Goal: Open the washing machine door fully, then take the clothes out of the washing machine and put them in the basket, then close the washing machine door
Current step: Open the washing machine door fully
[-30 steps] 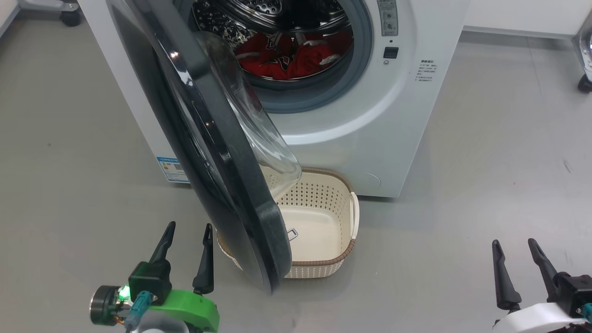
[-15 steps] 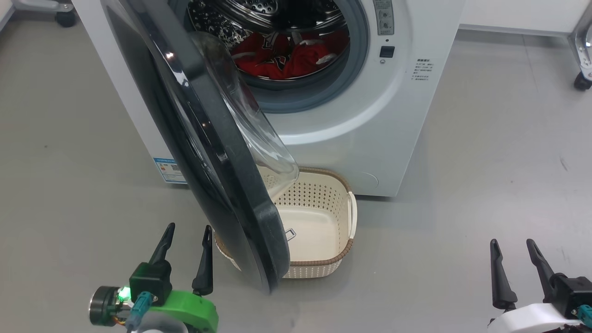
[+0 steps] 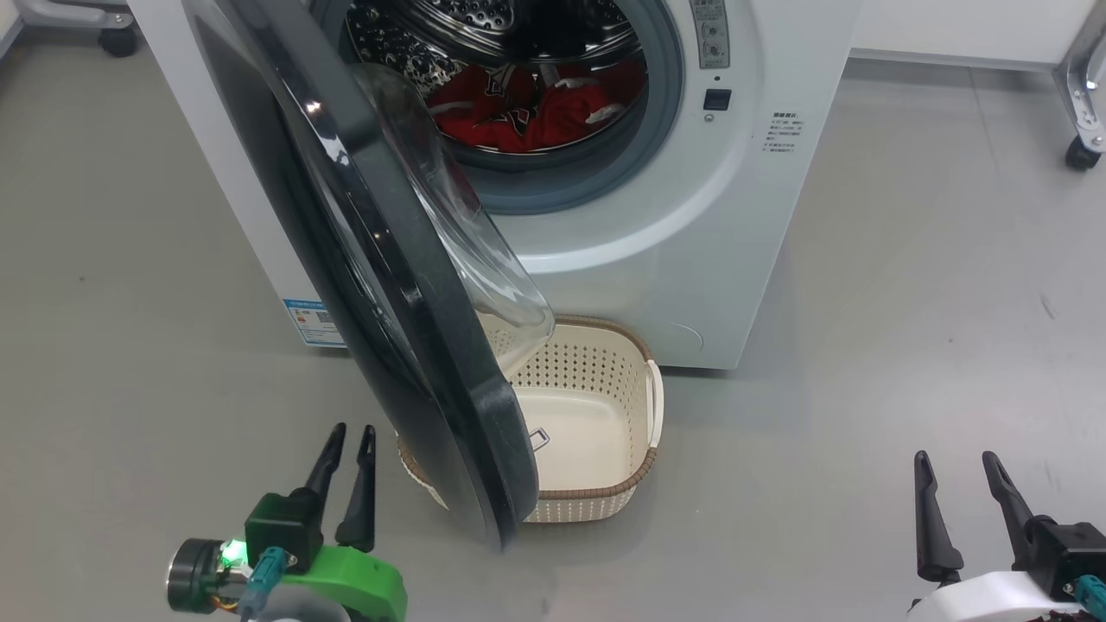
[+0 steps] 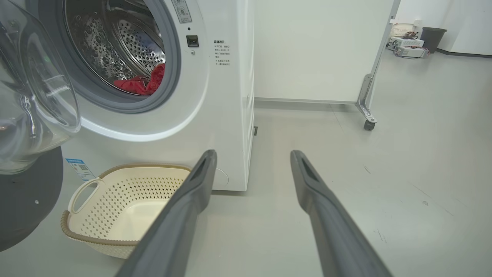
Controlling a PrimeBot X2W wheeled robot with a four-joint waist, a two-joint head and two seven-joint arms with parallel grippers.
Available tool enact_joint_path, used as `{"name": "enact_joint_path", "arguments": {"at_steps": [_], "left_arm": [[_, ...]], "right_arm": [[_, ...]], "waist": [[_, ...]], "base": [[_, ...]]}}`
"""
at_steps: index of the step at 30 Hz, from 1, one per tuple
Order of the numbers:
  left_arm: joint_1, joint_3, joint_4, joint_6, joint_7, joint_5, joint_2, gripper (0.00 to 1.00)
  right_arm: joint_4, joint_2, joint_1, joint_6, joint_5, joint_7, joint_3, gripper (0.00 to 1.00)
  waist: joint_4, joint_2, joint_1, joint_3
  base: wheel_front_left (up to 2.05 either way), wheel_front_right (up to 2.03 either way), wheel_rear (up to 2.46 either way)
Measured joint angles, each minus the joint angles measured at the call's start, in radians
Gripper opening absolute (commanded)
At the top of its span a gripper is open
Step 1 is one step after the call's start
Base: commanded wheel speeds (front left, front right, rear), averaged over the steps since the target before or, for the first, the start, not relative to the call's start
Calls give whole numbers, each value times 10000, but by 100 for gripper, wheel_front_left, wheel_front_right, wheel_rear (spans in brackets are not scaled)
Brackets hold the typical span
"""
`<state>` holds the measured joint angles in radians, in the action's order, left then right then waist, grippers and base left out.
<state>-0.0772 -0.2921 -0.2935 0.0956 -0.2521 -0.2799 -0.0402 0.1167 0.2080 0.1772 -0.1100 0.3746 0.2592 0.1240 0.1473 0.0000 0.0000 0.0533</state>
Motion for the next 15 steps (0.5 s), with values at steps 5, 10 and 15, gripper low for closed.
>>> {"name": "enact_joint_path", "arguments": {"at_steps": [5,10,15], "left_arm": [[1,8,-61,0,-2,0,0,0],[-3,115,-10,0,0,88,0,0],[-83,543,512,27,0,86,0,0]], "right_arm": [[-21,-52,22,0,-23,0,-36,100],[-23,-115,80,0,-75,0,-63,100],[-25,-138,112,0,-94,0,-94,100]], "waist": [[-12,0,0,2],[1,0,0,-20],[23,0,0,-45]], "base": [[0,0,0],[0,0,0],[0,0,0]]}}
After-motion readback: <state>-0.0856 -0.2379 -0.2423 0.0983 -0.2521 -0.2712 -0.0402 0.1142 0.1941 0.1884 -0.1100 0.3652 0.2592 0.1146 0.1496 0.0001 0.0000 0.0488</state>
